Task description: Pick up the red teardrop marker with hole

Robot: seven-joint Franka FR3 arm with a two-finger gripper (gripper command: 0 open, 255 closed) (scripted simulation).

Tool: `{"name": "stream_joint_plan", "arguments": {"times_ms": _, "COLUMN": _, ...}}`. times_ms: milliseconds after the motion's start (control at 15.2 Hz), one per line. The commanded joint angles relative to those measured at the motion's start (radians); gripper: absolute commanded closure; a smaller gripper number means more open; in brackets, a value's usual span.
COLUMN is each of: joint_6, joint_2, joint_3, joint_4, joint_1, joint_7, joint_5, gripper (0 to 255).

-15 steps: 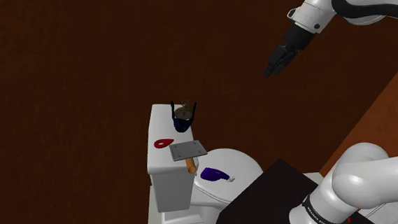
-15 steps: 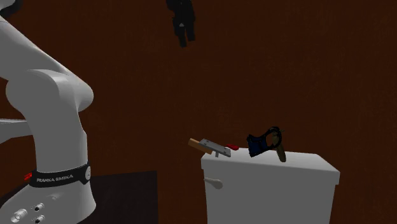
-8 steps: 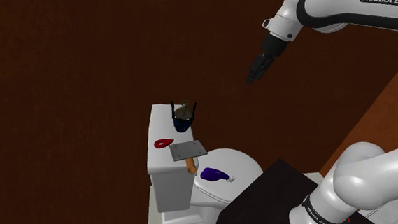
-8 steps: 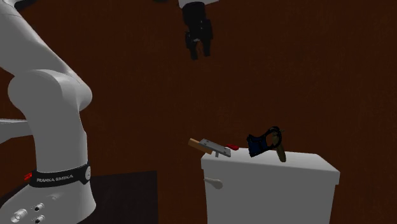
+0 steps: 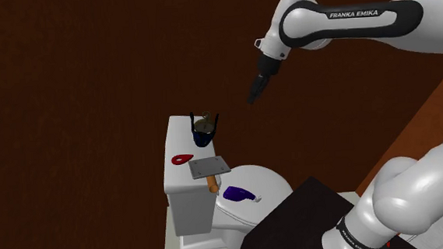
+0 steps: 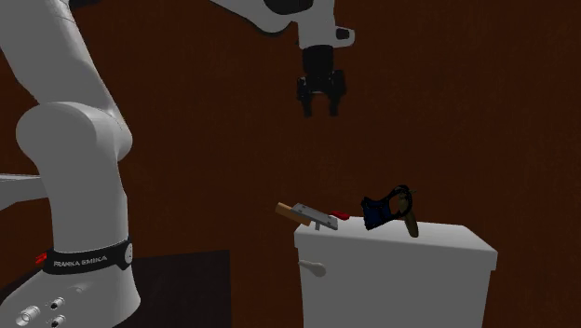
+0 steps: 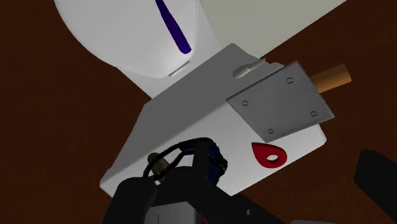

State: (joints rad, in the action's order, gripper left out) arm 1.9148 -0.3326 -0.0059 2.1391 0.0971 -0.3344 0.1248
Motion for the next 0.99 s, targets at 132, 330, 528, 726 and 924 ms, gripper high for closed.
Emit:
{"name": "stream_joint_plan", "arguments": {"times_ms": 132, "joint_6": 0.028, "joint_2": 0.151, "joint_3": 0.011, "joint_4": -0.079, "joint_1": 0.025, "joint_7": -0.066, "joint_5": 0.001, "gripper": 0}}
{"name": "stream_joint_plan", "arguments": {"times_ms": 330, "joint_6": 0.045, "joint_2": 0.263, "joint_3": 0.023, "joint_4": -0.142, "joint_1": 0.041, "joint_7": -0.11, "joint_5": -0.002, "gripper": 0}}
{"name": "stream_joint_plan", "arguments": {"times_ms": 528, "joint_6": 0.054, "joint_2": 0.375, "joint_3": 0.038, "joint_4": -0.212, "joint_1": 0.057, "joint_7": -0.151, "joint_5": -0.008, "gripper": 0}}
{"name": "stream_joint_plan", "arguments": {"times_ms": 726, "joint_6": 0.057, "joint_2": 0.486, "joint_3": 0.054, "joint_4": -0.288, "joint_1": 0.072, "joint_7": -0.187, "joint_5": -0.02, "gripper": 0}}
{"name": "stream_joint_plan", "arguments": {"times_ms": 924, "joint_6": 0.054, "joint_2": 0.597, "joint_3": 0.07, "joint_4": -0.371, "joint_1": 0.089, "joint_7": -0.22, "joint_5": -0.035, "gripper": 0}}
